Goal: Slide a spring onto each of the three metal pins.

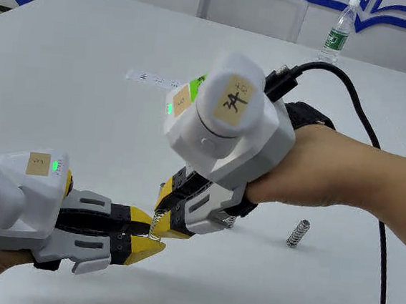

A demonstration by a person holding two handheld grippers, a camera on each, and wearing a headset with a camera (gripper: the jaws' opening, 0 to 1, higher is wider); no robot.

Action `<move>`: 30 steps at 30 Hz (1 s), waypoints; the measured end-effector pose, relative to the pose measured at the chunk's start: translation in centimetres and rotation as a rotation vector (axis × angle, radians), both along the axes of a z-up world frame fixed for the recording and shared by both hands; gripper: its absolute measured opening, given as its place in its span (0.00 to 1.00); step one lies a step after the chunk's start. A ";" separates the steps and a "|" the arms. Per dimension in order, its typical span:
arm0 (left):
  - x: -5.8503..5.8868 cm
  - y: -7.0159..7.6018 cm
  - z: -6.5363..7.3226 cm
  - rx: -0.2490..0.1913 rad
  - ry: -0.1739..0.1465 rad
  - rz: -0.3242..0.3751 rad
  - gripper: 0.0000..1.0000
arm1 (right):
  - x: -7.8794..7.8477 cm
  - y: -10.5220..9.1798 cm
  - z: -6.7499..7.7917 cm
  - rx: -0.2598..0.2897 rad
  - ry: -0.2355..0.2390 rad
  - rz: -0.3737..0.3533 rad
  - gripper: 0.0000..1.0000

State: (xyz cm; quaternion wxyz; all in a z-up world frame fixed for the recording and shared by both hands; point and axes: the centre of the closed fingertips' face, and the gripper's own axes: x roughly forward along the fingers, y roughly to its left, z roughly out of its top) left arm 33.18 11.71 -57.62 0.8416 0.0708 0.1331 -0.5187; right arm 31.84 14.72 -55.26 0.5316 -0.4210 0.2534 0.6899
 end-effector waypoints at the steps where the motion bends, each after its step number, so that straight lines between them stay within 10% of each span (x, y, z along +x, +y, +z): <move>1: 0.0 0.0 0.0 0.000 -0.001 -0.001 0.10 | 0.0 0.0 0.0 -0.001 0.001 0.001 0.14; 30: 0.7 0.9 -0.2 0.018 0.006 0.052 0.24 | 1.0 -0.4 -0.2 -0.012 -0.002 -0.028 0.12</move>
